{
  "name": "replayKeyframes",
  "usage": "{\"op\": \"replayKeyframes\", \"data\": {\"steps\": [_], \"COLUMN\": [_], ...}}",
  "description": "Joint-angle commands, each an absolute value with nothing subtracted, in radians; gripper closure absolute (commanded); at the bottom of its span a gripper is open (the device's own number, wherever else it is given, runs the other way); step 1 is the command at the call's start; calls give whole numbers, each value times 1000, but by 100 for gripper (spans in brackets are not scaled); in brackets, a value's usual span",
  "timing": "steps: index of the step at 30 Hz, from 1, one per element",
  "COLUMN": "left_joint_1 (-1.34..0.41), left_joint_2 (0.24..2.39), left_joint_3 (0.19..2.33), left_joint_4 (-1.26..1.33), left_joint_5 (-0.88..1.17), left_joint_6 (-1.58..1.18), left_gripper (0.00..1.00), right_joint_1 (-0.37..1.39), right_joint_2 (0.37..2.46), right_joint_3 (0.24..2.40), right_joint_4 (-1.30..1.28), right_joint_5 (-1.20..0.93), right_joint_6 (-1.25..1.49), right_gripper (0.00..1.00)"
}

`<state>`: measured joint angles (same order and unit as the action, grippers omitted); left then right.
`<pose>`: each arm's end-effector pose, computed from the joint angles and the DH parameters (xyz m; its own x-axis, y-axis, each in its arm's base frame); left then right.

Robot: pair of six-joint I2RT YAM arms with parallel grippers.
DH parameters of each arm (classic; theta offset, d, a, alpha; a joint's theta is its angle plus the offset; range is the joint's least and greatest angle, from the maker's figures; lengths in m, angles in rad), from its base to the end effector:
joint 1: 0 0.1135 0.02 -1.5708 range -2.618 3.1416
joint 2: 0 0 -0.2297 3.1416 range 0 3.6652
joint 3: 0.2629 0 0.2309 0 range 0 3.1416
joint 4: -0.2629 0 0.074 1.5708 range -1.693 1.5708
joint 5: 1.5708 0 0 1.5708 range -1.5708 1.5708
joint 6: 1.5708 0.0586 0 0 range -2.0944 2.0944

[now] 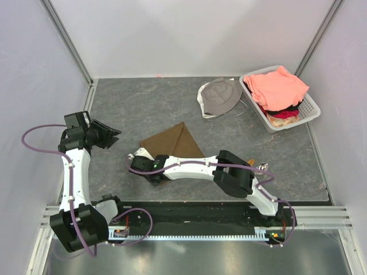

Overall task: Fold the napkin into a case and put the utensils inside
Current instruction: Turn over the upper triangle folded napkin at the center of the board.

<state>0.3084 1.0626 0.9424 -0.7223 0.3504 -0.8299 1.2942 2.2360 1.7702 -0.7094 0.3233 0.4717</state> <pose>0.2183 0.0484 0.2507 -0.4302 -0.8644 -0.2602 -0.5702 0.4837 -0.6640 0.1375 0.4161 0.1281 -0.6238 -0.6196 -0.4765 -0.6682 0.7389 -0.0860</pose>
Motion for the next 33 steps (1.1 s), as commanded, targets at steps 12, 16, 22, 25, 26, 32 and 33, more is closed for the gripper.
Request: {"op": "replayKeyframes", "data": {"steps": [12,16,22,25,26,32,33], "left_joint_1": [314,314,290,256,229,123,117], "left_joint_2": [1124,1167,1193,1209,1218,1327,1341], "left_joint_3": [806,743,641,635,635,658,667], "left_joint_4": [-563,-479,-325,-305,-299,-275,-279], "left_joint_5": [553,664,730,684,672,589,566], "left_joint_6": [-801,-792,-830,-839,-845,-879,-882], "left_gripper": [53,48,38,34,34,33,33], "right_joint_1": [1308,1289,1249,1233,1230,1210,1206], "right_joint_2": [2228,2152,2048,2020,2016,1976,1971], "right_joint_3": [1773,1757,1677,1645,1641,1615,1614], "right_joint_4": [-696,-680,-627,-603,-600,-577,-577], "right_joint_5": [471,428,327,299,299,285,281], "right_joint_6": [466,463,465,465,463,463,463], "right_gripper": [100,100,100,100,100,100,100]}}
